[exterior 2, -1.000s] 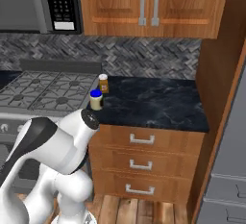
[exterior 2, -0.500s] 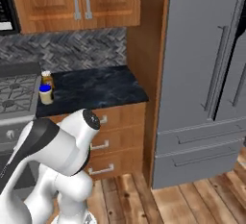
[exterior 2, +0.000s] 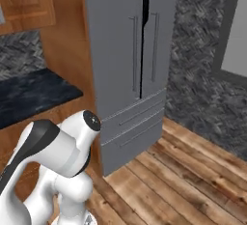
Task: Collect the turmeric, mayonnaise, and shaker from the cabinet and place them next to the stove.
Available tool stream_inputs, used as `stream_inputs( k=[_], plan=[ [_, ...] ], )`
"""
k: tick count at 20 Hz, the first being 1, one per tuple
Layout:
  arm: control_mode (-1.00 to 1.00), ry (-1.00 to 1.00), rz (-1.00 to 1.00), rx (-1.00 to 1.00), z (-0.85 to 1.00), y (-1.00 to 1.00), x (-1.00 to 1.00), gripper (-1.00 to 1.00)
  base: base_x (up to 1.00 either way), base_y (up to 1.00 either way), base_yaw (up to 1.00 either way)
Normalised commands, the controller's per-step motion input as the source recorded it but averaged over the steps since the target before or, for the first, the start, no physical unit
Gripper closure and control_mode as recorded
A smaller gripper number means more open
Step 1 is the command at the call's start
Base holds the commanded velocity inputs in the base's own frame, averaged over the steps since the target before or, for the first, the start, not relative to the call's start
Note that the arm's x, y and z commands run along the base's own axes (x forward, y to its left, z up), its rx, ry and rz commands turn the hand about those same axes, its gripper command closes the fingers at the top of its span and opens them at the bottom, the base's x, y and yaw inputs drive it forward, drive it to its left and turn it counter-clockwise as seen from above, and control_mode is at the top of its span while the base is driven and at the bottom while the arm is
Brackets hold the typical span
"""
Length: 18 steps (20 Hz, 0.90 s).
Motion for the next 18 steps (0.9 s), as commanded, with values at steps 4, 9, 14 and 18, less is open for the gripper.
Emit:
stream_inputs(
  k=[4,9,14,18],
  plan=[
    [1.0,0.0,0.0,0.0,0.0,0.0,0.0,-1.0,0.0,-0.19,-0.73],
    [1.0,0.0,0.0,0.0,0.0,0.0,0.0,-1.0,0.07,-0.4,-0.69],
    [1.0,0.0,0.0,0.0,0.0,0.0,0.0,-1.0,0.13,-0.51,-0.68],
    [1.0,0.0,0.0,0.0,0.0,0.0,0.0,-1.0,0.19,-0.48,-0.66]
  ],
)
